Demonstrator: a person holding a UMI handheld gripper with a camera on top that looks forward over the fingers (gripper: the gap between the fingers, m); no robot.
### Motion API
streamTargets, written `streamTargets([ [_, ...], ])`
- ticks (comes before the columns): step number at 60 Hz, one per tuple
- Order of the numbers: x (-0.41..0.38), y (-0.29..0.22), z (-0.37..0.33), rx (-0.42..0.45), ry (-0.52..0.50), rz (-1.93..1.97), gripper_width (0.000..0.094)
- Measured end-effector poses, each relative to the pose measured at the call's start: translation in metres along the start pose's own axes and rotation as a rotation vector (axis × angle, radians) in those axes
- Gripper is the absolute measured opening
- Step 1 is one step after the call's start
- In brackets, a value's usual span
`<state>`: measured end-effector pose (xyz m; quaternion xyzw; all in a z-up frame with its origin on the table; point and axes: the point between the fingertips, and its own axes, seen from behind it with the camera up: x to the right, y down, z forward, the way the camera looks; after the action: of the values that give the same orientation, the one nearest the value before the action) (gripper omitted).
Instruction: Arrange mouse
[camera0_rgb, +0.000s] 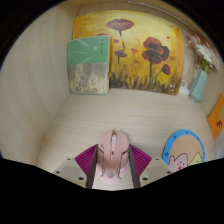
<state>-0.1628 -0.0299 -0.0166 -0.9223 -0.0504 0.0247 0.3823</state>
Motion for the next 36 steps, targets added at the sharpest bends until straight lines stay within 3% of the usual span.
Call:
streamTargets([
  [9, 0.001, 0.0, 0.001, -0.004, -0.013, 0.029, 0.038],
  [18, -0.004, -0.01, -0.014, -0.042, -0.069, -0.03, 0.0333],
  [23, 0.007, -0.05, -0.048, 0.033, -0.093, -0.037, 0.0335],
  [36, 0.103, -0.173, -0.151, 0.278, -0.026, -0.01, 0.0336],
])
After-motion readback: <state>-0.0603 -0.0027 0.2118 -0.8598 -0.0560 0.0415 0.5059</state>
